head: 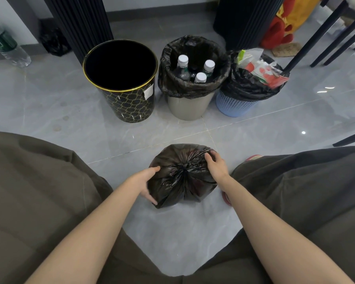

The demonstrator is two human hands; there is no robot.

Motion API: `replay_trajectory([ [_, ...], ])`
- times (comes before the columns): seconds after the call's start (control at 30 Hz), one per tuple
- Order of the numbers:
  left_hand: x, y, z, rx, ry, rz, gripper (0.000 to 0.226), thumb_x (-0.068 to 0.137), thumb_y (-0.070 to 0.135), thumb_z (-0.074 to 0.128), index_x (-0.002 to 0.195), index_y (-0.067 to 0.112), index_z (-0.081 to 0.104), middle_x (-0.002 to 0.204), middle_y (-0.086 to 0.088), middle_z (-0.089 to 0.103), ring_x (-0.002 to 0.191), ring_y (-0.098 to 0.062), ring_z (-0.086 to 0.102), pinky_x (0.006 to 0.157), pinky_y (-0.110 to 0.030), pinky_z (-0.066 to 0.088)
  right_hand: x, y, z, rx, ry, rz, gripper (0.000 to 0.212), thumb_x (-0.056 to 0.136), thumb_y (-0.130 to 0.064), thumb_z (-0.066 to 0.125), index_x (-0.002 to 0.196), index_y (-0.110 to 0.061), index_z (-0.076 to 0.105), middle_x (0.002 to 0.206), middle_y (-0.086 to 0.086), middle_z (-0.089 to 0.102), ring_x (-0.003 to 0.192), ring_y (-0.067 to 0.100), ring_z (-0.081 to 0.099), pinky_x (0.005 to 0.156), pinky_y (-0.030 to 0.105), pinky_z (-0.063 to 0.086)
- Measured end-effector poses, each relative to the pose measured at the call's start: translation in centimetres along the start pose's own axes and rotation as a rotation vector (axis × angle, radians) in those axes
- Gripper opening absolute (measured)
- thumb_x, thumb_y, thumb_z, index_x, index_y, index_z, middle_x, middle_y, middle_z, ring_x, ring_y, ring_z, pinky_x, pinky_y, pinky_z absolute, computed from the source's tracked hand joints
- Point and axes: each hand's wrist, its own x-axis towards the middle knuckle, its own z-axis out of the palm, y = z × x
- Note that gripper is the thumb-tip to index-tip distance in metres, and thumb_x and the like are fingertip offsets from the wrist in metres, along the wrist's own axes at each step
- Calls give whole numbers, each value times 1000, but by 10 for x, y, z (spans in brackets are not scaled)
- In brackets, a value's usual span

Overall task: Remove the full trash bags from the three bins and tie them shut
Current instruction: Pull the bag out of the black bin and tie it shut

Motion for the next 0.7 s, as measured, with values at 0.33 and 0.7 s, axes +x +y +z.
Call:
replay_trajectory([
  [0.33,6,8,-10,-189,99,185,43,91,31,57,128,12,47,130,-11,49,123,-28,47,92,-43,45,7,-25,11,226,-164,40,40,91,-42,51,129,-31,53,136,-2,52,123,20,51,105,45,42],
  [0.7,16,22,-59,115,298,811,60,86,35,64,141,27,41,140,2,48,129,-18,45,104,-27,35,5,-74,76,-362,-251,-558,73,73,-29,76,137,-32,41,149,4,28,140,25,23,119,43,11],
])
